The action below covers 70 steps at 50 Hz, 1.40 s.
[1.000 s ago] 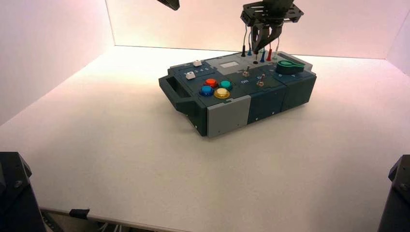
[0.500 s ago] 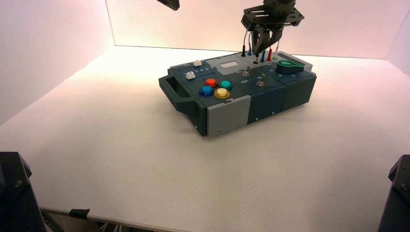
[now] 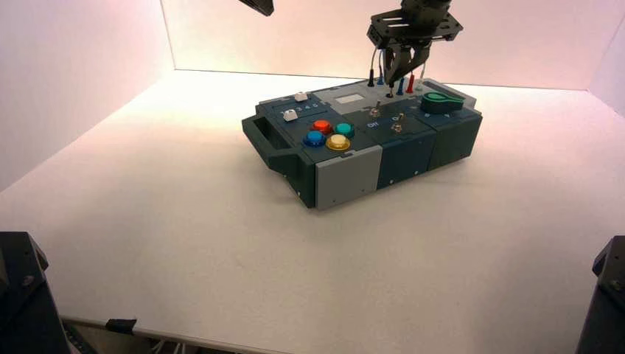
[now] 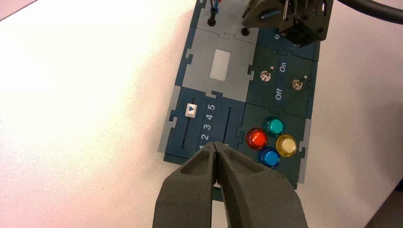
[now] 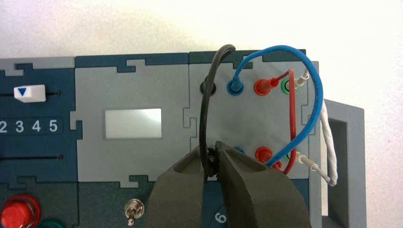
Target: Insert the black wire.
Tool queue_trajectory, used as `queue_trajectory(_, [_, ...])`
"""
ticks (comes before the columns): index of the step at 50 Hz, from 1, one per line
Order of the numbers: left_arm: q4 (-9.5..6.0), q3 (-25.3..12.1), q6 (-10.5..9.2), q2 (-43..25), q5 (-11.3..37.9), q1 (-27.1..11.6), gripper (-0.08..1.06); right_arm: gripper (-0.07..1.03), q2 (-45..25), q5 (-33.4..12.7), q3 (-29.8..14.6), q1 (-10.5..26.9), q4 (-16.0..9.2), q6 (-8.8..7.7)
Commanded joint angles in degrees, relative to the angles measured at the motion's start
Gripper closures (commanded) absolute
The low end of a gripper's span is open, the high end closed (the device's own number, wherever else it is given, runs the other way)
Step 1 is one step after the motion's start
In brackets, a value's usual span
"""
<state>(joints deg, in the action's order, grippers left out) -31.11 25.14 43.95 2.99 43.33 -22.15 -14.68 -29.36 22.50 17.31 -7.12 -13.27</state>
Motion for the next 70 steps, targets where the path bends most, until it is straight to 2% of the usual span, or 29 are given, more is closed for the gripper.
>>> queue_trajectory(1, [-0.09,-0.4,0.09,1.1,-0.2,-0.3,1.01,0.99,0.1,0.3,0.4,0.1,0.2,0.09])
queue_trajectory(38, [-0.09,-0.4,0.09,1.1,-0.1,-0.3,1.01,0.99,0.4,0.4,3.2,0.2,0.2,0.26])
queue_trajectory(70, [-0.09,-0.4,0.09,1.0,0.0,-0.3,1.01,0.99,1.8,-0.1,2.9,0.1,0.2,0.26])
